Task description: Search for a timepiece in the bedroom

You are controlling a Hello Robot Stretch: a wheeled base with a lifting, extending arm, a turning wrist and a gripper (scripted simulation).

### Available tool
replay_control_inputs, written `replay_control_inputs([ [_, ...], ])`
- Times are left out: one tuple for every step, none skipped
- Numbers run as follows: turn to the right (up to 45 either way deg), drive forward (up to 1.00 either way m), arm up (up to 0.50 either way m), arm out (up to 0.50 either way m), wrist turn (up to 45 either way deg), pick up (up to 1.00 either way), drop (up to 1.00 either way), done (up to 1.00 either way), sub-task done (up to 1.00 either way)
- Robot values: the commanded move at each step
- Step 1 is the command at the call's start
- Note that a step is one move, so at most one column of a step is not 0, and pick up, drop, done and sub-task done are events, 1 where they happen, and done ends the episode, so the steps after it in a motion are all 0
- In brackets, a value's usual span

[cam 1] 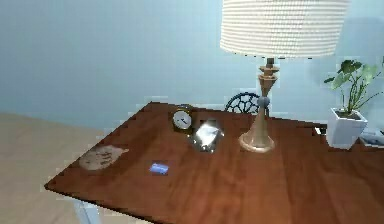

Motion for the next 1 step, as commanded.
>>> replay_control_inputs([
  [0.0,0.00,0.00,0.00,0.0,0.00,0.00,1.00,0.00],
])
